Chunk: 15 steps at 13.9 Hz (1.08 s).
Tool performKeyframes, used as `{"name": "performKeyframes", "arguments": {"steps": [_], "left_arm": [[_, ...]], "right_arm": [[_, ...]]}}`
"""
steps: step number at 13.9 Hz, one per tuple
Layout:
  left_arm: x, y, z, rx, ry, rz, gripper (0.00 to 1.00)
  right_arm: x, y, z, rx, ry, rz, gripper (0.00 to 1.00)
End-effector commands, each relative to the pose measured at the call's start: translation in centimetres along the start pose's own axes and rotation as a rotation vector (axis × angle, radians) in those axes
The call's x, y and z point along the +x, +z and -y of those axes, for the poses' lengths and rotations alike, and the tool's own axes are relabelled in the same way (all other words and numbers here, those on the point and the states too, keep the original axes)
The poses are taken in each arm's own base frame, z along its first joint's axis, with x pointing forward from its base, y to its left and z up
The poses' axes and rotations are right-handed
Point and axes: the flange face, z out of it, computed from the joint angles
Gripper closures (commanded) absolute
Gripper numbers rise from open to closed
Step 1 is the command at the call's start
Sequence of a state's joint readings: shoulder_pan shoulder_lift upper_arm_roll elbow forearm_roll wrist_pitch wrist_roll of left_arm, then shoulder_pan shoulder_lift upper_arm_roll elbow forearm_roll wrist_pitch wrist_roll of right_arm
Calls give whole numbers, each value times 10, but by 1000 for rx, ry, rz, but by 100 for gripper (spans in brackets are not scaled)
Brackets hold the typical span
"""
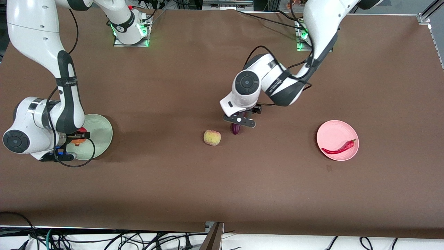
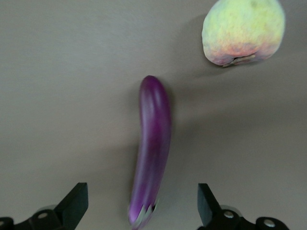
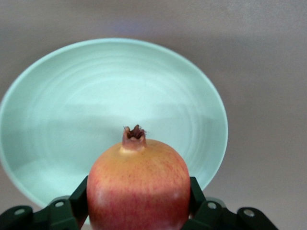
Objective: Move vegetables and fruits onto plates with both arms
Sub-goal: 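Set the apple on the green plate while the left gripper grasps the eggplant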
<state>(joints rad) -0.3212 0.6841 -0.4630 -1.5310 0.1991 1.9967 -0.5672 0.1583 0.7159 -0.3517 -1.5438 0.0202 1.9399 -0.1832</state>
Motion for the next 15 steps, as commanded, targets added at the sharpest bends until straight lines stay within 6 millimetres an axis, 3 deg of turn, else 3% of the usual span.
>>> {"name": "performKeyframes", "arguments": {"steps": [1,4,5,6,7,8,10,13,15], "left_arm": [[9,47,-7,-21,-21,-22,0],[2,73,-20,86,1,-68,0],[3,82,-21,100,-15,-70,0],[1,88,-23,118,-1,-74,11],[0,95,-22,141,17,-77,41],[1,101,-21,144,14,-71,66],[2,97,-18,146,7,-72,97],[6,63,-4,186,-12,-73,100],[-2,21,4,245,-30,-65,100]], "right_arm": [[2,9,-3,18,-5,-11,61],[7,19,-2,27,-1,-20,58],[9,21,-2,25,-2,-33,49],[10,22,-2,23,-2,-34,33],[10,20,-2,23,-2,-39,0],[10,18,-1,25,-4,-33,0],[11,1,15,23,-28,-56,0],[5,-43,55,57,-86,-45,0],[2,-58,94,95,-99,4,0]]}}
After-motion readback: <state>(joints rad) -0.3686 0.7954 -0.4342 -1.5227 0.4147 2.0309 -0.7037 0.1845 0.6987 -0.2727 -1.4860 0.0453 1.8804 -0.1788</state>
